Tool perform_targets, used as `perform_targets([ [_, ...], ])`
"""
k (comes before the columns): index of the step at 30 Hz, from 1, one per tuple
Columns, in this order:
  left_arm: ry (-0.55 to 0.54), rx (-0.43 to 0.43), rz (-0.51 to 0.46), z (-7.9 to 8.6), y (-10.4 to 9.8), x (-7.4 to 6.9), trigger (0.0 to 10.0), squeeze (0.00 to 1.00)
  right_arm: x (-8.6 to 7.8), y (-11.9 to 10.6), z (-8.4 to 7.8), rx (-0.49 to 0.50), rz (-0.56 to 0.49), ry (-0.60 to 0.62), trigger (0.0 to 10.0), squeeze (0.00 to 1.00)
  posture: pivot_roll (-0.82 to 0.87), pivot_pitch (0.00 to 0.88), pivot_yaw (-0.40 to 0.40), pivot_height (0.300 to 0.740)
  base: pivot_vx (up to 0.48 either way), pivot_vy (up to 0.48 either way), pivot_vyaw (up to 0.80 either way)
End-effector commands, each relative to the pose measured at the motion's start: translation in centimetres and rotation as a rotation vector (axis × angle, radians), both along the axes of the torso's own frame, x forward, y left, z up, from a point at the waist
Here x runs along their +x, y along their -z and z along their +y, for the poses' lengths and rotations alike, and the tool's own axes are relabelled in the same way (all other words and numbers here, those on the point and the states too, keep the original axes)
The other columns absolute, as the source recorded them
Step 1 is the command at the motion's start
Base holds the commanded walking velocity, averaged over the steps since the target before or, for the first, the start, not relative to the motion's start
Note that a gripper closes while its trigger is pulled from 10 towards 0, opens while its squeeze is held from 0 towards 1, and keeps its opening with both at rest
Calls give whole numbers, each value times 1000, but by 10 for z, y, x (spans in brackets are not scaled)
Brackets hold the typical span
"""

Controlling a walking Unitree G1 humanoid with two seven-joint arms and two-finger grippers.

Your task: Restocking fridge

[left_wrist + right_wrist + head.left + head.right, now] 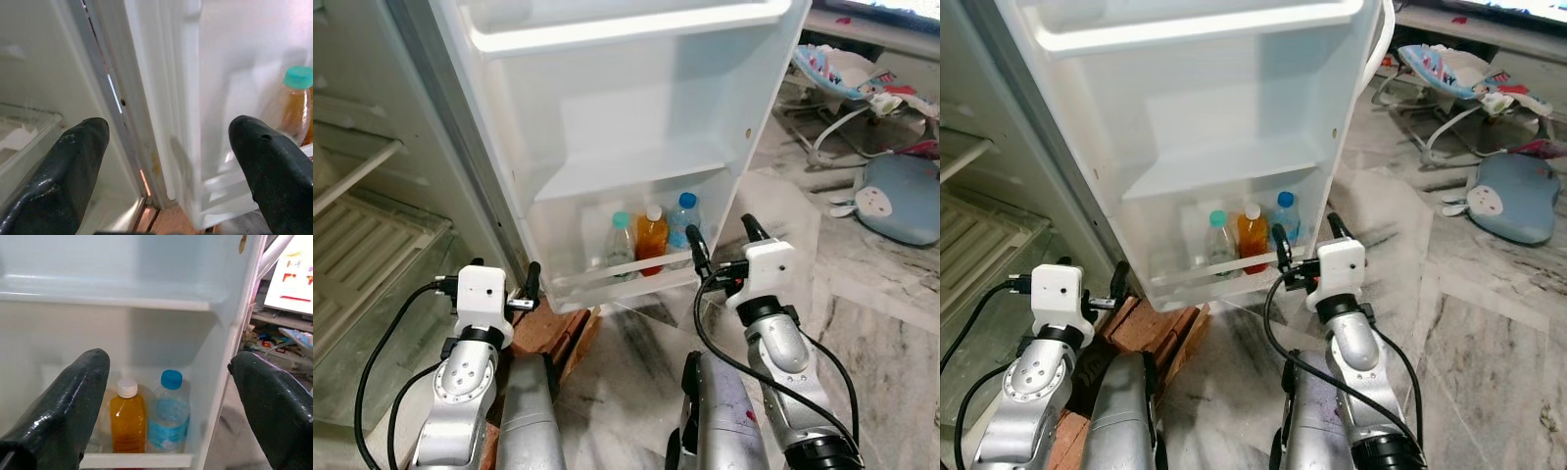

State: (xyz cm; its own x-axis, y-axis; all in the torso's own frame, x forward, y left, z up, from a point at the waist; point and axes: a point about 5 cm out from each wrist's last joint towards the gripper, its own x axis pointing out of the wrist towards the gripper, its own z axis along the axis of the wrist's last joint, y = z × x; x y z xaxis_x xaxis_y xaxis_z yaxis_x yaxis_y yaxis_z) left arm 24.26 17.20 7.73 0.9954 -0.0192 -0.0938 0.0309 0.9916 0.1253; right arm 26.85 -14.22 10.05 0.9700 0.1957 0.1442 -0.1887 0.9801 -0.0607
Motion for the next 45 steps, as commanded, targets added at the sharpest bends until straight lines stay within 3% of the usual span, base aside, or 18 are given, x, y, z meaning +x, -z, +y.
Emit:
perform_targets([
  [1, 4, 5, -7, -3, 0, 2, 10000, 0, 4, -11, 6, 1, -33, -21, 10000, 0, 104, 0, -1, 618, 0, 0, 0],
  [8, -6, 11, -37, 0, -4, 9, 10000, 0, 12, -20, 9, -5, -53, -44, 10000, 0, 107, 0, -7, 666, 0, 0, 0],
  [20, -8, 22, -47, 0, -3, 11, 10000, 0, 11, -17, 12, -7, -30, -56, 10000, 0, 108, 0, -15, 737, 0, 0, 0],
  [33, -15, 22, -43, -1, -1, 13, 10000, 0, 4, 5, 12, -24, 104, -68, 10000, 0, 99, 0, -19, 740, 0, 0, 0],
  [45, -10, 25, -38, -2, 1, 14, 10000, 0, 3, 7, 13, -19, 126, -75, 10000, 0, 92, 0, -21, 740, 0, 0, 0],
])
